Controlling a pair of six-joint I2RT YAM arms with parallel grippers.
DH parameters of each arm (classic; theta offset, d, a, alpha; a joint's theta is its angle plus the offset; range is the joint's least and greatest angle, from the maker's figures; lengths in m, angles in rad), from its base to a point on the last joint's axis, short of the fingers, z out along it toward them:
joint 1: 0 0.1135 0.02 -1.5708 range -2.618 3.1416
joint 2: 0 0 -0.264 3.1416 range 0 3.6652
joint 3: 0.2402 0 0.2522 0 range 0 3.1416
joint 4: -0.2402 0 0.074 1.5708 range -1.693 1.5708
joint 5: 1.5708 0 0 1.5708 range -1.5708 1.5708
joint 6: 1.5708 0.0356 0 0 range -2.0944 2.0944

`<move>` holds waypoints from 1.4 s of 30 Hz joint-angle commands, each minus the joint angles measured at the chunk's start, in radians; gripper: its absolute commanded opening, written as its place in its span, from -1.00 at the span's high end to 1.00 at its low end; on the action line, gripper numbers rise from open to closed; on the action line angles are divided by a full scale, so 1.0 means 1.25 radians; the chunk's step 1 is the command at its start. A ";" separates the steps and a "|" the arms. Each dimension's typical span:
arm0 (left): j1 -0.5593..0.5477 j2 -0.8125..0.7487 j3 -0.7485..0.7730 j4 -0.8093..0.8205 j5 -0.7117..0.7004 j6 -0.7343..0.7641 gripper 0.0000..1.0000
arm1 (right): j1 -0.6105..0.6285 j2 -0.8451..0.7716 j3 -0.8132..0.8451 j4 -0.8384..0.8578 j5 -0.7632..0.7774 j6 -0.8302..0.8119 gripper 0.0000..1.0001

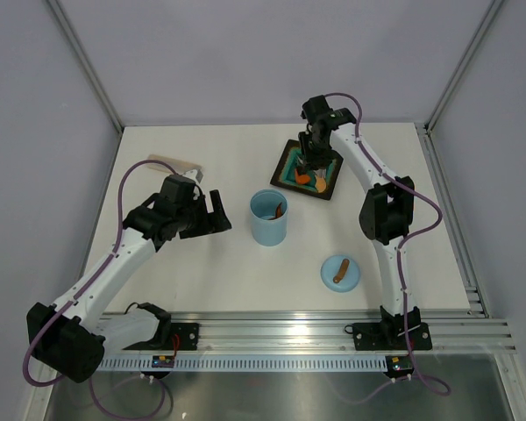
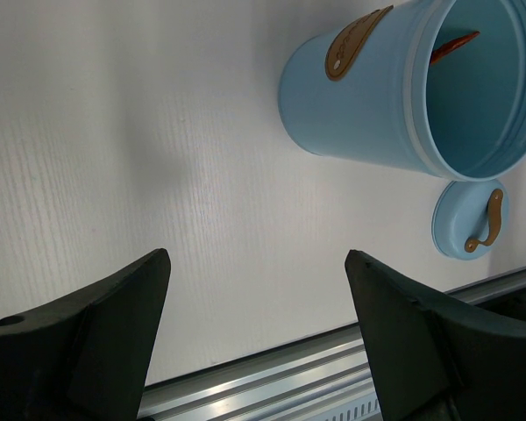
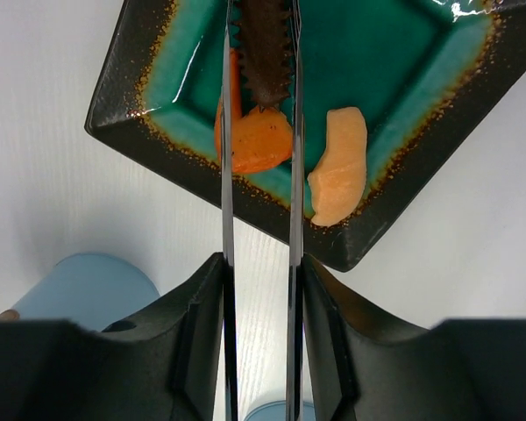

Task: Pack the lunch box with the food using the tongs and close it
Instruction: Pick up the fake food from the plate.

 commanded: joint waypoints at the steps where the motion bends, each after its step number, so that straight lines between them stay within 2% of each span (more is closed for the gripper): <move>1: 0.004 -0.008 0.019 0.016 -0.001 0.013 -0.70 | 0.008 -0.015 0.033 -0.009 0.026 0.003 0.18; 6: 0.004 -0.013 0.015 0.014 0.000 0.013 -0.70 | 0.008 -0.043 0.027 0.001 0.051 0.012 0.31; 10: 0.007 -0.018 0.013 0.014 -0.001 0.013 -0.70 | 0.007 -0.094 -0.009 0.036 0.071 0.033 0.50; 19: 0.009 -0.031 -0.001 0.018 -0.001 0.008 -0.70 | 0.007 -0.247 -0.130 0.106 0.075 0.095 0.67; 27: 0.014 -0.035 0.014 0.007 -0.017 0.018 -0.70 | 0.020 -0.404 -0.223 0.111 0.011 0.113 0.70; 30: 0.018 -0.036 0.020 0.002 -0.027 0.024 -0.70 | 0.028 -0.474 -0.266 0.100 -0.055 0.113 0.69; 38: 0.024 -0.018 0.053 -0.011 -0.045 0.038 -0.71 | 0.106 -0.642 -0.390 0.089 -0.133 0.098 0.67; 42: 0.027 -0.020 0.058 -0.014 -0.065 0.019 -0.71 | 0.148 -0.673 -0.434 0.072 -0.160 0.096 0.64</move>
